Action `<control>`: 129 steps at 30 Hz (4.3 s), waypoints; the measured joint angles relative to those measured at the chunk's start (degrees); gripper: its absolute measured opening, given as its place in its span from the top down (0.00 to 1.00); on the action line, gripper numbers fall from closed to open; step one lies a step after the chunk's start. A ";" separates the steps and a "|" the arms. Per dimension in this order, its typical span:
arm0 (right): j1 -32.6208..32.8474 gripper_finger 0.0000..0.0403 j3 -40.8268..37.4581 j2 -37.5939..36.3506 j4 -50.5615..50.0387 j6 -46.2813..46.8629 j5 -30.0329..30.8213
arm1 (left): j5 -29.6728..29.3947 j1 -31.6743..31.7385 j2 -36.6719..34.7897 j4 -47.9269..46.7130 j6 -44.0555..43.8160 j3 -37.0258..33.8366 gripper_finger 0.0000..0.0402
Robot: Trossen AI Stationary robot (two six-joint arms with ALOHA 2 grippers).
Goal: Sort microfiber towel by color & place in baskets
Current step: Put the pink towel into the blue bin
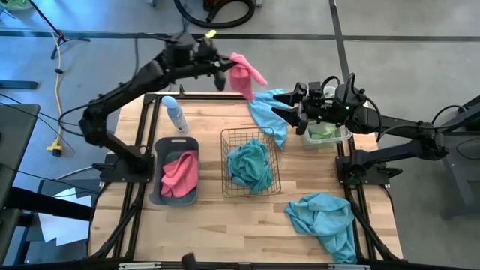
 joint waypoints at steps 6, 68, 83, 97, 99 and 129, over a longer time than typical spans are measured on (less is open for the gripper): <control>0.21 0.31 0.00 1.10 0.08 -2.72 0.01 | 9.75 -2.66 -6.54 -0.33 1.04 0.00 1.00; 3.46 0.31 0.00 13.57 13.02 -1.26 -23.38 | 28.14 -18.05 -15.05 -19.53 7.38 0.00 1.00; 2.58 0.31 0.00 13.57 12.51 0.25 -21.90 | 10.37 -18.12 -29.62 -37.56 4.17 0.00 1.00; 2.58 0.31 0.00 13.57 12.50 0.11 -18.51 | 3.21 -18.09 -35.24 -60.44 -5.19 -0.32 1.00; 2.58 0.31 0.00 13.57 12.48 0.09 -17.62 | 2.54 -18.11 -35.18 -60.03 -5.14 -1.70 1.00; 2.58 0.31 0.00 13.55 6.87 -0.01 -16.26 | -0.68 -25.31 -25.28 -58.40 -14.59 -35.32 1.00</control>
